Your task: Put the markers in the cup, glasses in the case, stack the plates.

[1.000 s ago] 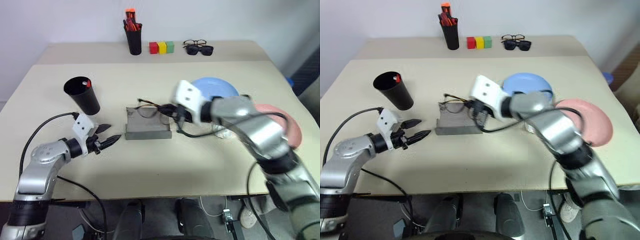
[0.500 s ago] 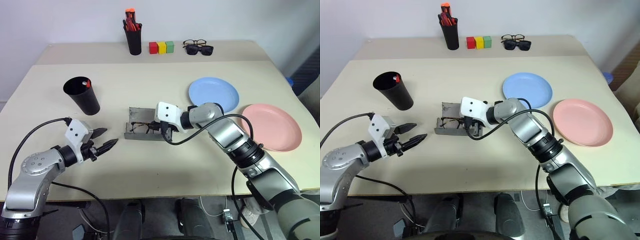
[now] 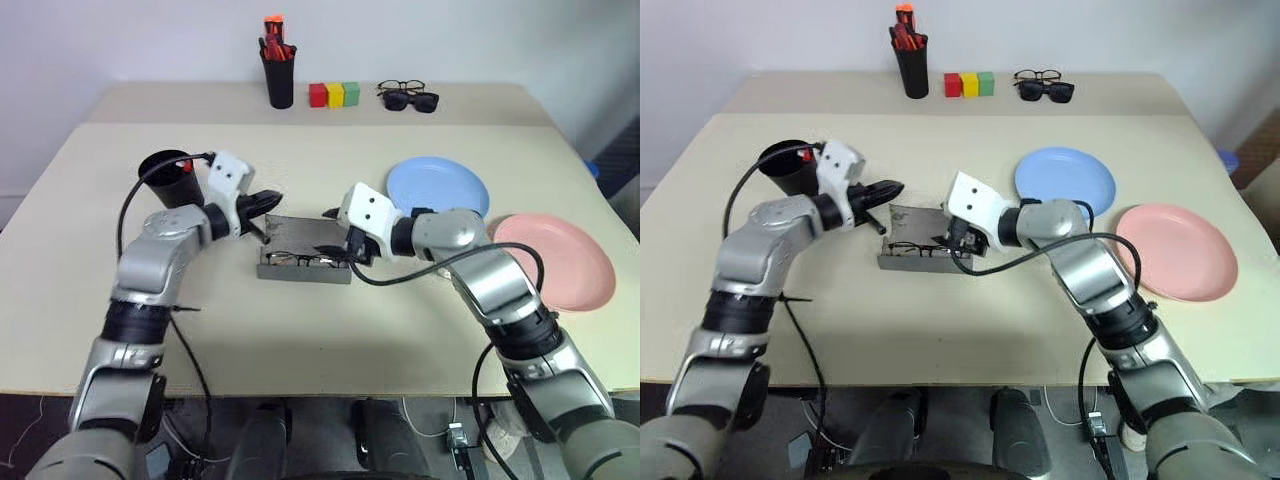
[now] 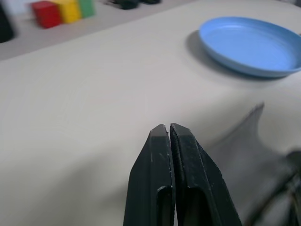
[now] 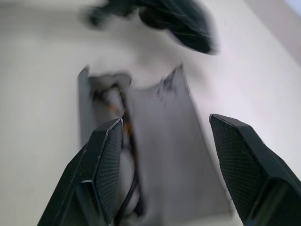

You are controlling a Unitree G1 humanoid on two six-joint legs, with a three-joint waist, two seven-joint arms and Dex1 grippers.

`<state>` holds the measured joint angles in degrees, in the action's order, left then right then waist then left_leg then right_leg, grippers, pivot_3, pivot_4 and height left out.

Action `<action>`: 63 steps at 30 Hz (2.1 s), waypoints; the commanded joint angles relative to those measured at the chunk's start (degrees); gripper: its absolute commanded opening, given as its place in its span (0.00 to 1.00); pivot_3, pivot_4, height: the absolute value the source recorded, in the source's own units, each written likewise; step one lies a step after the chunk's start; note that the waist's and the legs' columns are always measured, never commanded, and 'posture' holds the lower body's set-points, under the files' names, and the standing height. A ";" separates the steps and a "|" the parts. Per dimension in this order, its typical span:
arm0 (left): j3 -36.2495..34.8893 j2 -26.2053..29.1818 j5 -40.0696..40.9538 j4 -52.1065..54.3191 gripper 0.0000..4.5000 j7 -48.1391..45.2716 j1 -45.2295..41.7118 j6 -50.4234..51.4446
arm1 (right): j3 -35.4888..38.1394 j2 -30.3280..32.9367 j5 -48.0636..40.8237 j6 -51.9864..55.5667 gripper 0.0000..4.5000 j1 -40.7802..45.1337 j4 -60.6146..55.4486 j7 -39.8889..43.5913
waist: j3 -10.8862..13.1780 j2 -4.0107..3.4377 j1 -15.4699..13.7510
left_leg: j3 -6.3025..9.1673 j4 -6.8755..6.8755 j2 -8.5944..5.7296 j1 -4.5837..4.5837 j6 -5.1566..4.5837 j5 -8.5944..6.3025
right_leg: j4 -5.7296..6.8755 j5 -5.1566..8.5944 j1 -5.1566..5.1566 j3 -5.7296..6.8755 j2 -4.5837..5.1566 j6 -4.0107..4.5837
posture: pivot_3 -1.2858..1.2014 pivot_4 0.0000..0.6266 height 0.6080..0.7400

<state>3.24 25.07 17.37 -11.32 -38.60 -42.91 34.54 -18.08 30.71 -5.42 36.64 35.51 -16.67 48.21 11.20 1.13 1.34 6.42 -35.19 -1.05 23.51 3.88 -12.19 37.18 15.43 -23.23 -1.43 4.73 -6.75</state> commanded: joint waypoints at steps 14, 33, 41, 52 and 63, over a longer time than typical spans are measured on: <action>13.61 -2.33 -15.04 -39.48 0.01 -22.83 -22.54 -6.05 | 11.59 3.44 -5.01 11.07 0.66 -18.87 -22.39 -9.68 | 0.02 0.00 0.89 | 0.02 -0.02 -0.01 0.02 -0.02 -0.01 | 0.03 0.04 0.04 0.02 0.00 -0.04 | 0.52 0.24 1.00; 6.94 15.31 -7.02 13.31 0.01 -29.04 5.76 7.86 | 11.05 5.04 -2.55 5.88 0.66 -12.70 -10.08 -12.03 | 0.03 -0.02 1.13 | 0.03 -0.02 0.02 0.01 -0.02 -0.01 | 0.06 0.04 0.06 -0.02 0.02 -0.03 | 0.52 0.24 1.00; -8.31 9.98 5.35 26.23 0.01 -22.48 18.57 -0.65 | 5.31 4.62 10.01 0.68 0.66 -3.91 13.51 -20.55 | 0.02 -0.02 0.75 | 0.01 -0.04 0.02 -0.01 -0.01 0.00 | 0.03 0.03 0.07 -0.01 0.07 0.01 | 0.52 0.24 1.00; -9.24 3.80 10.09 32.73 0.00 -11.53 24.49 -0.53 | 2.96 1.24 17.09 -12.18 0.01 1.99 28.53 -23.53 | 0.02 -0.04 1.00 | -0.03 -0.03 0.00 -0.04 -0.01 0.00 | 0.05 0.02 0.08 -0.04 0.07 0.00 | 0.52 0.24 1.00; 1.19 0.11 9.53 29.26 0.00 -14.45 20.99 -5.22 | 18.78 15.62 18.57 2.65 0.01 -18.25 -6.71 -16.84 | 0.02 -0.12 -0.64 | -0.02 -0.03 -0.02 -0.02 -0.02 -0.01 | 0.01 0.02 0.10 -0.03 0.07 0.00 | 0.52 0.24 1.00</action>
<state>3.39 25.32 26.63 18.64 -51.48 -20.58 31.52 -4.49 43.76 12.67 35.81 20.25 -15.88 29.34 11.22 1.02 0.70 6.41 -35.22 -1.08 23.50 3.86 -12.19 37.17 15.46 -23.12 -1.46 4.80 -6.76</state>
